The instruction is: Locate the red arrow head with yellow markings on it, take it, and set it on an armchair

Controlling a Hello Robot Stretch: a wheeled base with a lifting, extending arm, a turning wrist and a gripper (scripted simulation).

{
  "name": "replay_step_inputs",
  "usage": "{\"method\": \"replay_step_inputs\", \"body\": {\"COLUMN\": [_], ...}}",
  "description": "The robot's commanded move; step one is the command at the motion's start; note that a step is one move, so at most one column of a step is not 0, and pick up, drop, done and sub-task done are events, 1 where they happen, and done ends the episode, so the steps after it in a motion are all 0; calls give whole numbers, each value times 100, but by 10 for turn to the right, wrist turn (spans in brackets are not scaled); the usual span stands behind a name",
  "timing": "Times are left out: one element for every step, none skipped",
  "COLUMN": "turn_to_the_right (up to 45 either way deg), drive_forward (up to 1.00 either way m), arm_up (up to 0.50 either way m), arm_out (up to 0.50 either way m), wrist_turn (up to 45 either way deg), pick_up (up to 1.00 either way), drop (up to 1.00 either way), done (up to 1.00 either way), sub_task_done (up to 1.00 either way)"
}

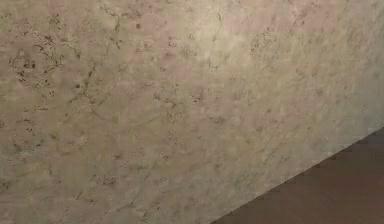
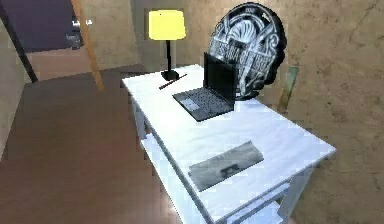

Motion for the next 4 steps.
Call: {"method": "replay_step_inputs", "body": {"turn_to_the_right": [450, 90, 0, 0], "drive_forward": [0, 0, 100, 100], "arm_up": [0, 0, 0, 0], "arm_out": [0, 0, 0, 0], "wrist_turn": [0, 0, 0, 0], "pick_up": [0, 0, 0, 0], "drop": [0, 0, 0, 0], "done": [0, 0, 0, 0], "sub_task_done": [0, 0, 0, 0]}}
